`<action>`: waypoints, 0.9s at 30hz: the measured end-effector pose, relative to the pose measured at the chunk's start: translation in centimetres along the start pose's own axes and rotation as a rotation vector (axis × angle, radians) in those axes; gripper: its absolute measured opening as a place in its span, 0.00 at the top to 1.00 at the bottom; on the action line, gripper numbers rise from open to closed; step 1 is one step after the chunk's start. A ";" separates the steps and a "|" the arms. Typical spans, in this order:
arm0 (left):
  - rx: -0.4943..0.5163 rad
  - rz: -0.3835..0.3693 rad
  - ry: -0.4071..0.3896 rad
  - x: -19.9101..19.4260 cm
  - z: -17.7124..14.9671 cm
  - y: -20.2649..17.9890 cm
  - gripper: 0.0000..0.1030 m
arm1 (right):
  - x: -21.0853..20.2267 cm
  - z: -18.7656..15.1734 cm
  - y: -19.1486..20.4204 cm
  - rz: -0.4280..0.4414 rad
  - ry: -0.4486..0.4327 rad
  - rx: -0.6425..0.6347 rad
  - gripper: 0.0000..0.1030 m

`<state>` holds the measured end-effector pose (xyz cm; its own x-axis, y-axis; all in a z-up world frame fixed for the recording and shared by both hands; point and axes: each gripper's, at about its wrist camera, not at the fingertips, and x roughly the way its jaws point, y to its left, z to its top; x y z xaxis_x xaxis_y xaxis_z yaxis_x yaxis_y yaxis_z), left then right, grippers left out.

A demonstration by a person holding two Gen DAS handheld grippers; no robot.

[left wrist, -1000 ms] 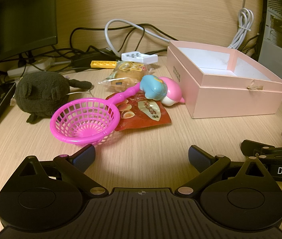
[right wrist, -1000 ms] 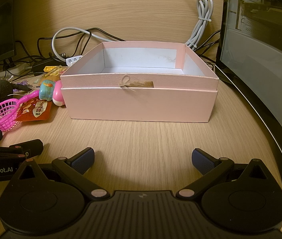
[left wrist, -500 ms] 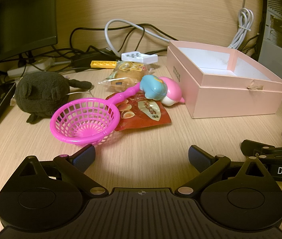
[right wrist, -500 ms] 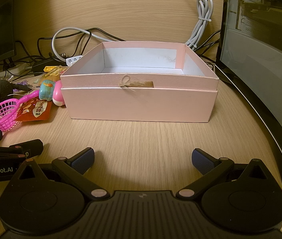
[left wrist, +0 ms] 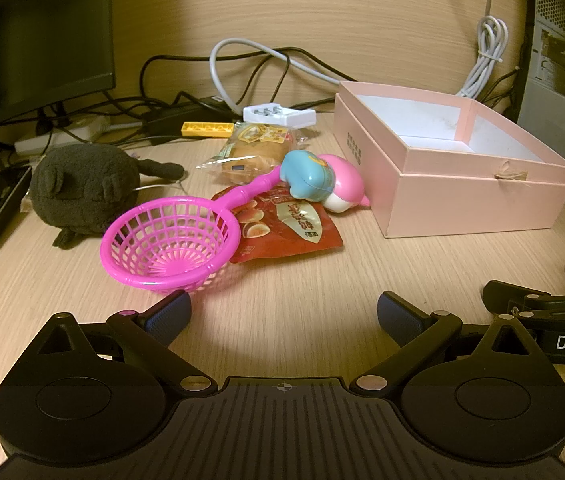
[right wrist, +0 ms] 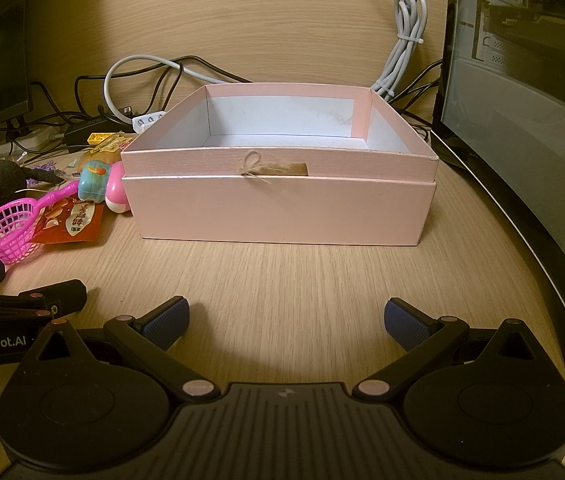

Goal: Organize objects

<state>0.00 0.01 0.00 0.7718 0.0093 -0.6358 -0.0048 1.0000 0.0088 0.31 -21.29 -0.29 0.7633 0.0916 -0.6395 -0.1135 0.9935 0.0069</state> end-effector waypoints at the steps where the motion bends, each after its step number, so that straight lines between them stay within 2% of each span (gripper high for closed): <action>1: 0.000 0.000 0.000 0.0 0.0 0.0 0.01 | 0.0 0.0 0.0 0.000 0.000 0.000 0.00; 9: -0.001 0.000 0.000 0.0 0.0 0.0 0.01 | 0.0 -0.2 0.1 0.008 0.003 -0.005 0.00; 13: -0.013 -0.008 -0.002 0.0 0.1 0.2 0.02 | 0.6 0.4 -0.5 0.035 0.061 -0.023 0.00; 17: -0.060 -0.035 0.031 -0.7 1.2 1.9 0.02 | 0.4 0.4 -0.4 0.022 0.089 -0.015 0.00; 20: -0.094 0.001 -0.051 -3.4 2.8 4.6 0.02 | 0.5 0.6 -0.3 0.010 0.110 -0.006 0.00; 23: -0.082 0.102 -0.144 -4.6 5.0 7.8 0.02 | 0.6 1.0 -0.3 0.005 0.136 -0.002 0.00; 25: -0.119 0.155 -0.113 -3.4 6.6 10.0 0.02 | 0.7 1.0 -0.2 0.008 0.140 -0.012 0.00; 27: -0.165 0.167 -0.037 -1.2 7.9 11.7 0.02 | 0.7 1.0 -0.3 0.016 0.138 -0.018 0.00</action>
<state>4.02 11.71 6.97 0.7744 0.1771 -0.6075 -0.2358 0.9717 -0.0173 1.51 -21.50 0.05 0.6670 0.0963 -0.7388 -0.1374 0.9905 0.0050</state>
